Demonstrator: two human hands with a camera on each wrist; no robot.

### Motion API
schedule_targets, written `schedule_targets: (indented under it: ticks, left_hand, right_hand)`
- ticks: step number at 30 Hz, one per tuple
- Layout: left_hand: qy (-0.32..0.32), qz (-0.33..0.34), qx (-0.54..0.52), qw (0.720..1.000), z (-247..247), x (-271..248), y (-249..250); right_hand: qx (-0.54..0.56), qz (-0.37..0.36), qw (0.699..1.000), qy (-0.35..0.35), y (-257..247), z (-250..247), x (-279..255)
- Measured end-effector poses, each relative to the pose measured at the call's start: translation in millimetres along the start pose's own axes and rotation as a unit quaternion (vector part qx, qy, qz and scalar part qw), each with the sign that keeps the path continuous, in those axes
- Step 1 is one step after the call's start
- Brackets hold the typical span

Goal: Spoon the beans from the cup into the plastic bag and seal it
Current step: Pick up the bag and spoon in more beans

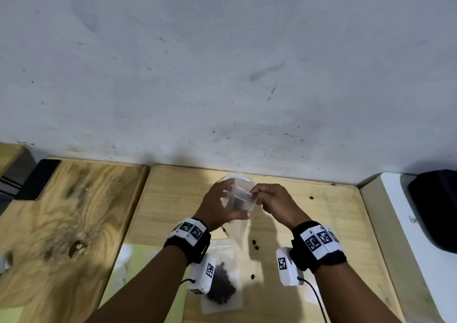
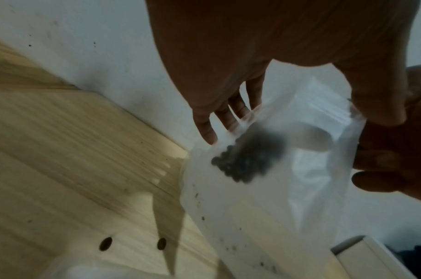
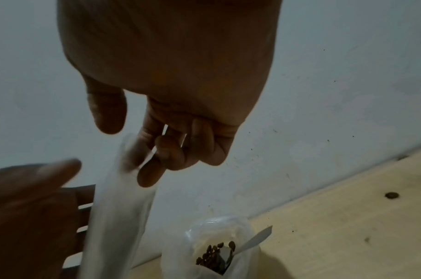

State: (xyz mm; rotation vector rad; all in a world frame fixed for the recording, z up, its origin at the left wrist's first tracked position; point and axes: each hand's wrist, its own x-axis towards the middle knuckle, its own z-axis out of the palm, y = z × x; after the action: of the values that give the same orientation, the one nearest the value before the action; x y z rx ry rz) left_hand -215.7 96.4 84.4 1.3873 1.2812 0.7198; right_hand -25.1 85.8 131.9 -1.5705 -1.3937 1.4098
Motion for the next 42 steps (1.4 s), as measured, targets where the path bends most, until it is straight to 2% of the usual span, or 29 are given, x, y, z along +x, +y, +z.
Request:
schedule_targets:
  ticks: [3, 5, 8, 11, 14, 16, 19, 24, 30, 35, 42]
  left_hand:
    - [0.062, -0.008, -0.077, 0.995, -1.8, 3.9, -0.5]
    - [0.117, -0.001, -0.083, 0.990, -5.4, 5.2, -1.2]
    - [0.135, 0.012, -0.080, 0.987, -7.6, 4.1, 0.8]
    - [0.143, 0.012, -0.092, 0.985, -6.6, 3.1, 2.9]
    - [0.142, 0.004, -0.109, 0.984, -3.6, 1.3, 4.0]
    - [0.120, -0.008, -0.108, 0.987, -2.8, -1.3, 7.1]
    - [0.087, -0.011, -0.108, 0.990, -2.2, -3.5, 9.7]
    - [0.099, -0.017, -0.103, 0.990, -2.9, -1.3, 4.3]
    - [0.107, -0.021, -0.170, 0.979, -6.4, -5.1, 10.5]
    - [0.116, -0.046, -0.214, 0.969, -9.9, -6.5, 8.6]
    - [0.127, -0.036, -0.169, 0.977, -5.2, -10.2, 10.5]
  right_hand:
    - [-0.069, -0.057, 0.995, 0.049, 6.7, -4.7, -0.7]
    - [-0.087, -0.087, 0.988, 0.091, 9.3, -3.1, -1.1]
    - [-0.060, -0.107, 0.981, 0.147, 10.3, 2.4, -2.0]
    - [0.011, -0.087, 0.981, 0.172, 12.3, 6.4, -0.1]
    - [0.047, -0.029, 0.986, 0.156, 13.0, 9.5, 4.3]
    - [0.065, -0.005, 0.989, 0.134, 12.5, 10.8, 4.3]
    - [0.081, 0.002, 0.991, 0.109, 12.1, 12.0, 3.2]
    - [0.114, 0.011, 0.990, 0.085, 8.2, 12.9, 0.5]
    - [0.159, 0.050, 0.978, 0.127, 4.9, 9.0, -2.7]
    - [0.197, 0.087, 0.970, 0.112, 11.8, 3.9, -3.7]
    - [0.190, 0.083, 0.970, 0.130, 12.2, 2.0, -7.2]
